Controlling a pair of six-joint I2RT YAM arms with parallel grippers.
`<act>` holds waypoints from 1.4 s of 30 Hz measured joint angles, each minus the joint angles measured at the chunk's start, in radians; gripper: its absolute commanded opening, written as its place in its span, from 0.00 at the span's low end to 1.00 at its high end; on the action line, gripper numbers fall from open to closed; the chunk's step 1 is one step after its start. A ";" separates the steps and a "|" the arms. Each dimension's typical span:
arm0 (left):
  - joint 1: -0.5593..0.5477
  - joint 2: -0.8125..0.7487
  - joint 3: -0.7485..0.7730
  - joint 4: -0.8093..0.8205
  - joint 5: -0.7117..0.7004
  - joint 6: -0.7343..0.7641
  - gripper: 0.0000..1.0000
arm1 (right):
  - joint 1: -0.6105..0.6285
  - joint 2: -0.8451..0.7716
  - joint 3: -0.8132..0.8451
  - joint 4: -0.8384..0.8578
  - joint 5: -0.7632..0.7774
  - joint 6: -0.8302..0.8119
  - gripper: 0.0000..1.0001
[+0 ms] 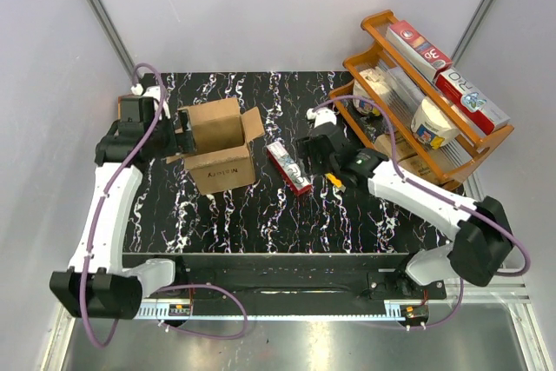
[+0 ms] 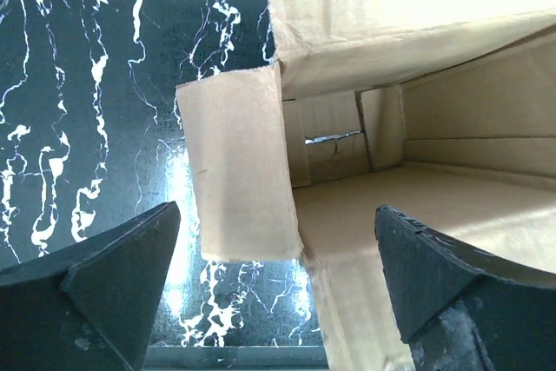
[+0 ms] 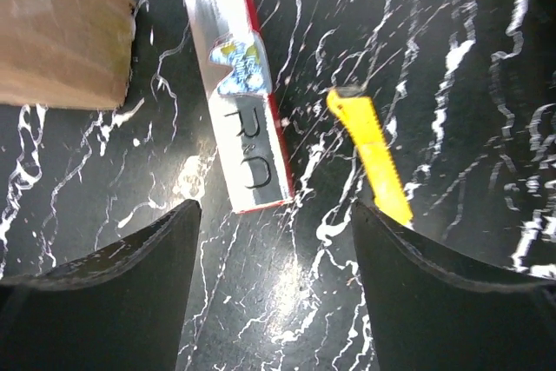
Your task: Unpack the express box
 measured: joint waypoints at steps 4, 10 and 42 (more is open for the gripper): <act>0.000 -0.088 0.002 -0.007 0.015 -0.003 0.99 | 0.000 -0.060 0.098 -0.096 0.093 -0.001 0.79; 0.000 -0.243 0.006 -0.043 -0.026 -0.037 0.99 | 0.000 -0.173 0.231 -0.219 0.212 -0.022 0.80; -0.005 -0.646 0.135 -0.139 0.091 -0.059 0.99 | 0.000 -0.716 0.275 -0.122 0.334 -0.307 0.82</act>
